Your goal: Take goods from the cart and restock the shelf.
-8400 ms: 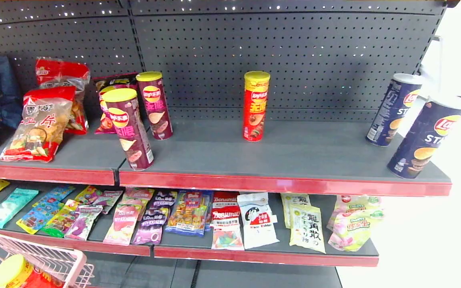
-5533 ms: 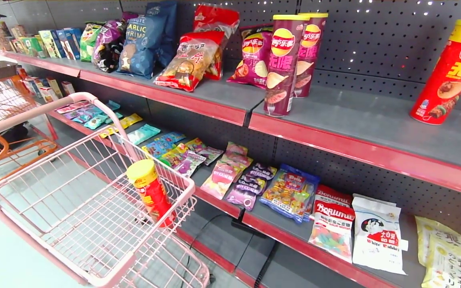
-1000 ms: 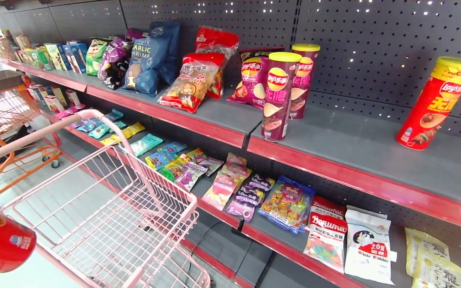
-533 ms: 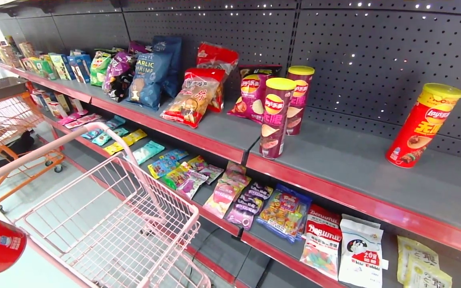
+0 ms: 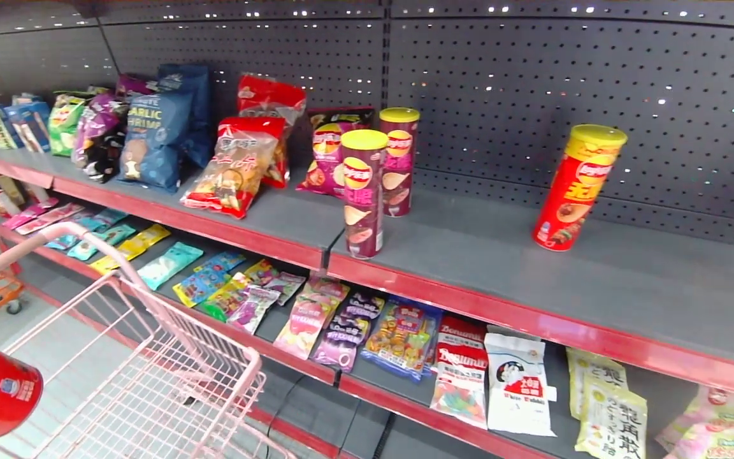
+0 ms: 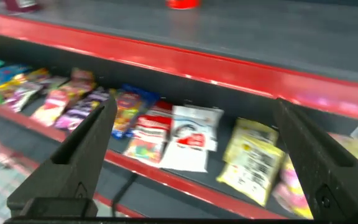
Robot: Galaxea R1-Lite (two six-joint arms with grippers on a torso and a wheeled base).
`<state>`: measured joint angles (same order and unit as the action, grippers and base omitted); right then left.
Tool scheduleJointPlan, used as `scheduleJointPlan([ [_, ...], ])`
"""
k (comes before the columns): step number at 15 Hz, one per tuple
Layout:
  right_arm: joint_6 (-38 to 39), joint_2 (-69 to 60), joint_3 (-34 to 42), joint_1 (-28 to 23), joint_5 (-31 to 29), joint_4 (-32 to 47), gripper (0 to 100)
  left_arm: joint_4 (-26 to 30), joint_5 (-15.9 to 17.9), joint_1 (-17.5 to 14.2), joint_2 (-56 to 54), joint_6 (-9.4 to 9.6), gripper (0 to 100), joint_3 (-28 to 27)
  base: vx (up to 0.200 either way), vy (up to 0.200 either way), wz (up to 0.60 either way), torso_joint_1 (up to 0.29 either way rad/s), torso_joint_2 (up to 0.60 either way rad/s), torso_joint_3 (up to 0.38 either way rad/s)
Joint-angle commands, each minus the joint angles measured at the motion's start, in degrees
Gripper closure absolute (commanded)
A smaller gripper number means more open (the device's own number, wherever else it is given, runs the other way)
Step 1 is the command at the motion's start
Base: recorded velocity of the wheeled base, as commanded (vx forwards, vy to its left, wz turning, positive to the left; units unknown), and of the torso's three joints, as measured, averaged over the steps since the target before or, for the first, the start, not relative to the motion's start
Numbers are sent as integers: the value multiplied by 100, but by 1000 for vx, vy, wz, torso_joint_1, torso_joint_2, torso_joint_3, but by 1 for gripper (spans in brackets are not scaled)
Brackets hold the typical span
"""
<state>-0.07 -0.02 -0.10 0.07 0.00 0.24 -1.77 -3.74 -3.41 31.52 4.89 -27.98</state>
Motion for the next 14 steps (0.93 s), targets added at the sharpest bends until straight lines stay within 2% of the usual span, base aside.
scheduleJointPlan([
  [1, -1, 2, 1, 1, 0, 2, 0, 1, -21, -10, 126, 188, 100, -6, 0, 0, -600, 2, 2, 2],
  [3, -1, 2, 1, 1, 0, 2, 0, 1, -4, -1, 143, 329, 100, 3, 0, 0, -600, 5, 5, 0],
  [7, -1, 2, 1, 1, 0, 2, 0, -8, -4, -1, 161, 337, 100, -15, 0, 0, -600, 6, 4, 1],
  [9, -10, 2, 10, 1, 0, 2, 0, -8, -4, -1, 135, 337, 100, -6, 0, 0, 0, 0, 0, 0],
  [14, -19, 2, 10, 1, 0, 2, 0, 1, 5, -1, -32, 337, 100, 38, 200, 0, 0, -6, -3, 2],
])
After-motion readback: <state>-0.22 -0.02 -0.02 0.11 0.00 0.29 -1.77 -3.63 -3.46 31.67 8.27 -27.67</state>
